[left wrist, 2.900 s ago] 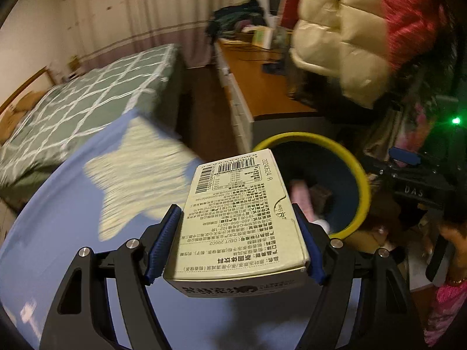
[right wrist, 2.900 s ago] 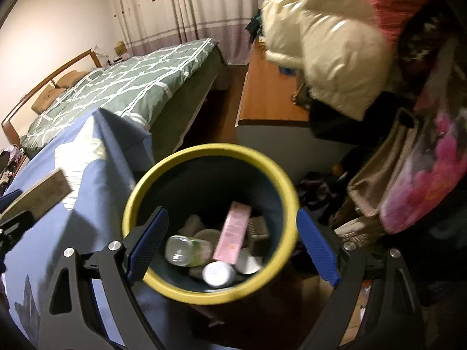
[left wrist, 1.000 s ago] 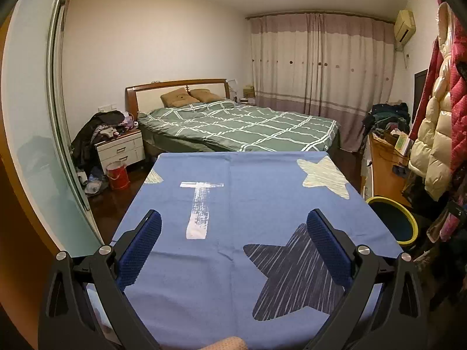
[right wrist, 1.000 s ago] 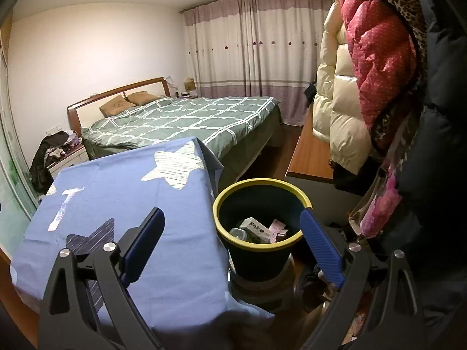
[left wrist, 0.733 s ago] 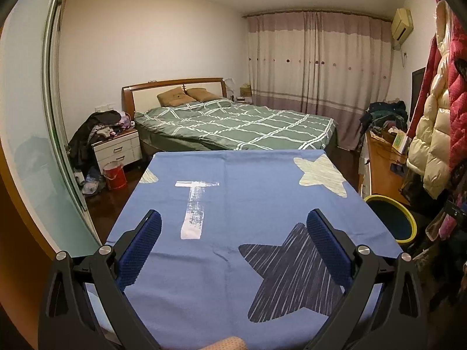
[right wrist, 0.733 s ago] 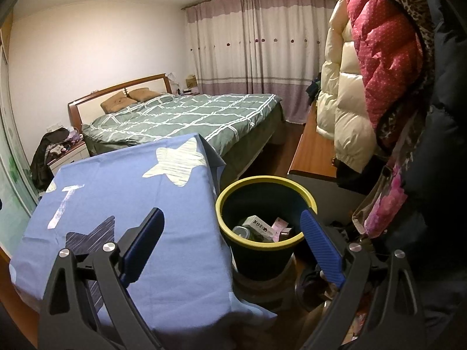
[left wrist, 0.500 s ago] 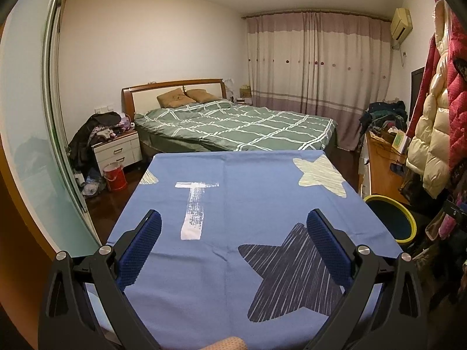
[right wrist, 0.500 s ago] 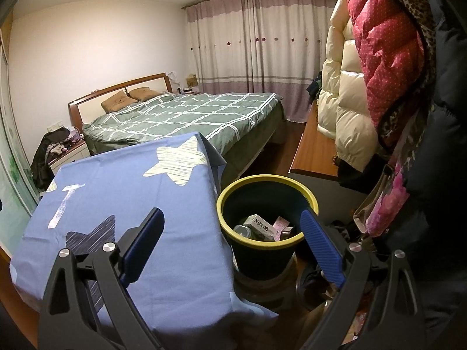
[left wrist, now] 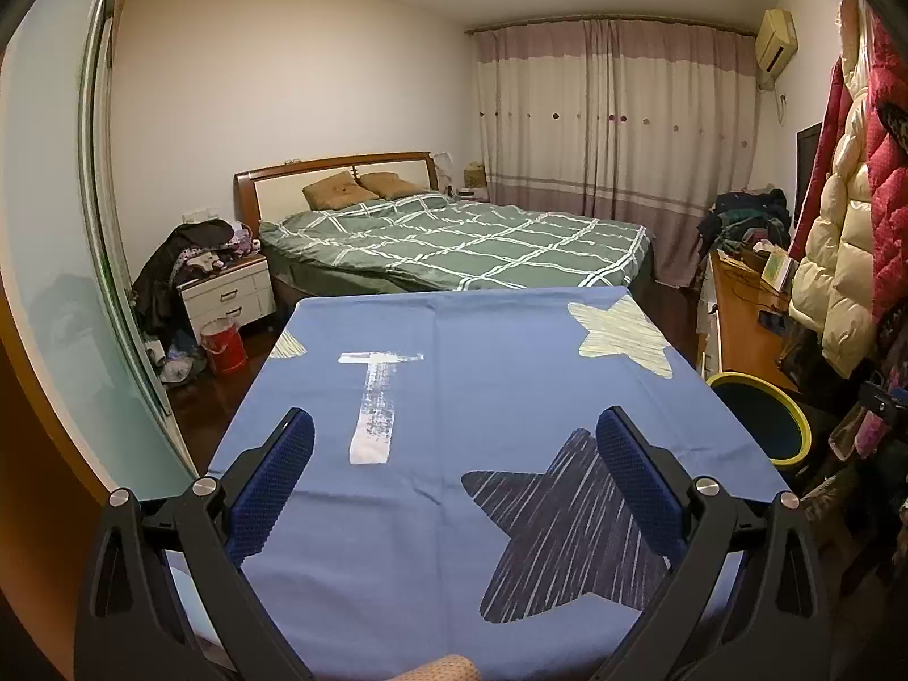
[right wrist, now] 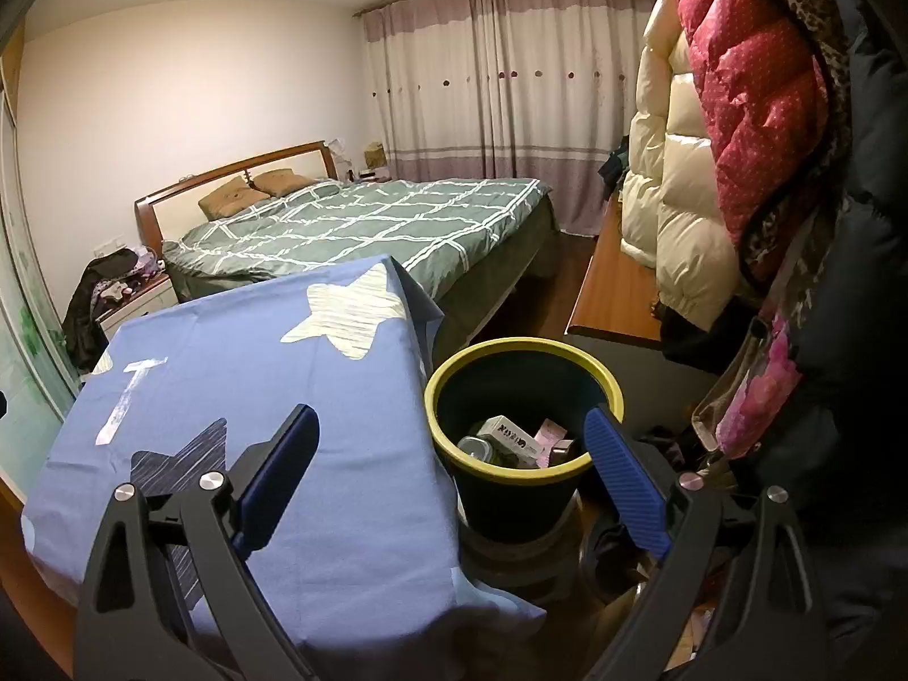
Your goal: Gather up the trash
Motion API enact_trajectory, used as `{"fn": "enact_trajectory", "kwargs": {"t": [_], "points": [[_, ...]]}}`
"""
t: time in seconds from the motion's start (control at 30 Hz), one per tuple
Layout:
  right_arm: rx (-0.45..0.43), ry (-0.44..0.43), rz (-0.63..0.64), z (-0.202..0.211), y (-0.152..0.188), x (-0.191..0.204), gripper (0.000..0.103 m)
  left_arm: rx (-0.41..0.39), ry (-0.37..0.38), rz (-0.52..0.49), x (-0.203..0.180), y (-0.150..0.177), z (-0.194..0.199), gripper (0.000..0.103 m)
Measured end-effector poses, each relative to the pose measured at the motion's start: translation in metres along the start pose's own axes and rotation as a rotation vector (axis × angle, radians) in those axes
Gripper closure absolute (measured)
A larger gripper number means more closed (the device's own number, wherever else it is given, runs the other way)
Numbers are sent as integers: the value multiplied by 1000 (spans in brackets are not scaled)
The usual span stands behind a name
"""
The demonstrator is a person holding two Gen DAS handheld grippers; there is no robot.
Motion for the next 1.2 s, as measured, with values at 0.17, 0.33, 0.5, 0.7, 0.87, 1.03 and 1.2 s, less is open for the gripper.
{"fn": "enact_trajectory", "kwargs": {"t": [0.17,0.33,0.5,0.7,0.87,1.03,1.2], "points": [[1,-1,-1,-1,0,1,13,1,2,-2,-1,1,0,5],[1,0,-3,-1,1,2,13,5,4,-3,-2,1,0,5],[1,-2,-1,-1,0,1,13,8,7,-4,-3,2,-1,5],[4,-6,-2,-2,2,4,13,12,14,-7,-5,4,-2,5],[7,-9,-3,-4,5,9,13,18,15,-10,-5,6,-4,5],[8,-11,-5,-3,6,10,13,23,18,-12,-4,6,-6,5],[10,-13,-6,-3,5,8,13,24,18,-13,-5,6,-6,5]]}}
Point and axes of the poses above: each gripper's, at about its wrist camera, not at the fingertips, and z roughly against the way its jaws point, x to its left, y to its underside, the point moved 2 cm from there along -z, roughly the way its jaws point, and after that the axes turned 8 degrees about y, right-handed, at the moved point
